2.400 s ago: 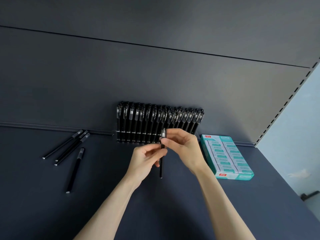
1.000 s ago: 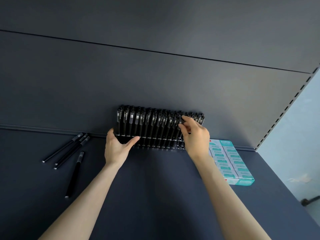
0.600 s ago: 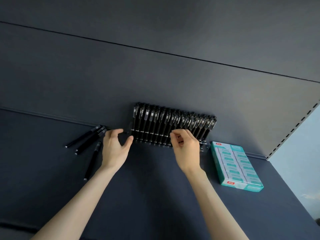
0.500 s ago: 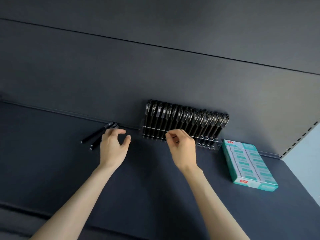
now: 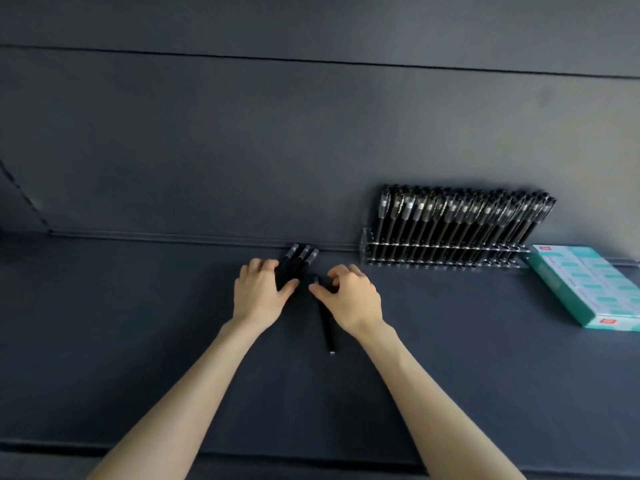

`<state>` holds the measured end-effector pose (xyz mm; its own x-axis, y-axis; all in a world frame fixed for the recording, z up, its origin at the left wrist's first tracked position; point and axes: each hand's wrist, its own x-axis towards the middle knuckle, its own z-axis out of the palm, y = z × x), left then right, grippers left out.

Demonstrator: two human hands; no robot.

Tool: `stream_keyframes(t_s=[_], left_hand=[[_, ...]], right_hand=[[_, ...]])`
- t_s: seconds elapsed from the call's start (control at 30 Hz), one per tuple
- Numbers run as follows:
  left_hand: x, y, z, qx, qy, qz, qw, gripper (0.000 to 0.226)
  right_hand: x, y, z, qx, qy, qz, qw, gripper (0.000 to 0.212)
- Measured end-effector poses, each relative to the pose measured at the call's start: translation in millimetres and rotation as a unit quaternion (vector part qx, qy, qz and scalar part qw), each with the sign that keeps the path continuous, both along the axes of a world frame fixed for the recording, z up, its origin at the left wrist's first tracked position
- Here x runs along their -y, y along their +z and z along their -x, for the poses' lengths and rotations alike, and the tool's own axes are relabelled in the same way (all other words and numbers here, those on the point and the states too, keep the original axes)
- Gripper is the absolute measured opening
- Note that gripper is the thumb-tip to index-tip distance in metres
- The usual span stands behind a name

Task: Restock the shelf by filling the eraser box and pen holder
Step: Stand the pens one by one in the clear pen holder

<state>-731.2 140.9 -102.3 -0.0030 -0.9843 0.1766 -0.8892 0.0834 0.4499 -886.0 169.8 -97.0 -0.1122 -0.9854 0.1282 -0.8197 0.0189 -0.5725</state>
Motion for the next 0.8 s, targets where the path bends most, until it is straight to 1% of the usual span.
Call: stream_keyframes(t_s=[0.07,0.17,0.23,0.3,0.33,0.4,0.5,0.57,0.67,0.73,0.77,0.8], left_hand=[[6.9,0.6,-6.1,-0.017,-0.046,-0.015,0.999,0.051],[14.6,0.5,-13.6,-0.032,-0.094,-0.041,0.994,0.048],[19.0,1.4,-14.5,-0.020,-0.108,-0.056,0.992,0.050],[22.3,2.7,-12.3,0.011,-0.111,-0.052,0.992,0.052],[23.8,3.1,-11.0,0.033,-0.112,-0.045,0.992,0.054],[27.8,4.6,-9.4,0.070,-0.121,-0.036,0.990,0.054],[36.5,9.6,-10.9,0.113,-0.154,-0.059,0.980,0.044],[39.1,14.0,-12.4,0.143,-0.175,-0.071,0.972,0.038],[34.3,15.2,-13.0,0.171,-0.195,-0.063,0.964,0.036],[25.8,13.7,-16.2,0.146,-0.209,-0.053,0.965,0.030],[20.5,13.8,-17.9,0.094,-0.218,-0.059,0.970,0.026],[14.6,14.7,-18.2,0.022,-0.229,-0.077,0.970,0.023]], right_hand=[[1.9,-1.7,-8.0,-0.015,-0.027,-0.007,1.000,0.043],[2.9,-4.1,-12.5,-0.018,-0.051,-0.013,0.998,0.033],[3.1,-5.0,-14.1,-0.014,-0.064,-0.011,0.998,0.029],[2.9,-5.4,-14.7,-0.006,-0.080,-0.003,0.997,0.026],[2.7,-5.6,-14.4,0.011,-0.090,0.001,0.996,0.024],[1.3,-3.7,-13.2,0.073,-0.116,0.005,0.991,0.021],[1.5,-3.3,-12.3,0.157,-0.145,0.021,0.977,0.020],[2.0,-5.0,-12.4,0.179,-0.152,0.029,0.972,0.020],[1.5,-5.1,-12.1,0.204,-0.148,0.040,0.967,0.018],[-0.5,-3.5,-12.1,0.228,-0.133,0.049,0.963,0.017],[-1.4,-2.8,-11.5,0.248,-0.127,0.058,0.959,0.016],[-2.4,-1.6,-10.5,0.273,-0.122,0.070,0.952,0.014]])
